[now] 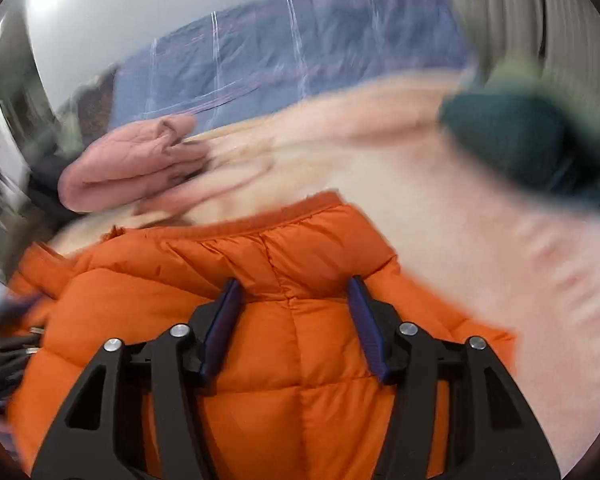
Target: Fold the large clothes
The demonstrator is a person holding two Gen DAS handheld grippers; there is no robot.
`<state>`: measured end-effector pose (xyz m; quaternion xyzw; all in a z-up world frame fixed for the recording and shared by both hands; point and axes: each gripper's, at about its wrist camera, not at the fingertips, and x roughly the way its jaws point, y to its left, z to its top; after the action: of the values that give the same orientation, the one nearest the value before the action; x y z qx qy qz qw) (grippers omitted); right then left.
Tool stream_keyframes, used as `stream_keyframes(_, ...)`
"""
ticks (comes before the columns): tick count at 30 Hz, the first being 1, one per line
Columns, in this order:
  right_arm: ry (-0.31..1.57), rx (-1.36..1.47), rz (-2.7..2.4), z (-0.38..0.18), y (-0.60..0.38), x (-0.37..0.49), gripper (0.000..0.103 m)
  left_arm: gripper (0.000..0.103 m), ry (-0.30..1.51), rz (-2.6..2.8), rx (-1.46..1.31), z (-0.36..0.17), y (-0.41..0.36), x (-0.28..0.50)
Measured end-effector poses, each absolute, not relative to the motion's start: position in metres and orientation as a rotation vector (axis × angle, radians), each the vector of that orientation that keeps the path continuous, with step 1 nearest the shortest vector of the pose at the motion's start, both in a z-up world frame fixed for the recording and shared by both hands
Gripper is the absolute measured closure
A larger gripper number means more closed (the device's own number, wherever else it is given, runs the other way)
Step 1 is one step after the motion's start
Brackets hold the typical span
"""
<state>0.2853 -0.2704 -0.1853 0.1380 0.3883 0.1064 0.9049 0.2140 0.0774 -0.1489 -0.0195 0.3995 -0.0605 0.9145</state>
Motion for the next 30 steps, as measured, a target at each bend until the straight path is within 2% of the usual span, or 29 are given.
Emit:
stream_keyframes(5,0.79,0.177,0.182,-0.186,-0.254,0.279,0.045,0.029,0.806,-0.097,0.004,-0.153,0.073,0.212)
stream_keyframes(23,0.817,0.051,0.108,-0.199,-0.233,0.287,0.044,0.028,0.825,-0.116,-0.047,-0.164,0.08,0.215)
stream_keyframes(30,0.846,-0.031,0.021,-0.167,-0.221,0.282,0.044,0.029,0.809,-0.136,-0.083,-0.162,0.085,0.211)
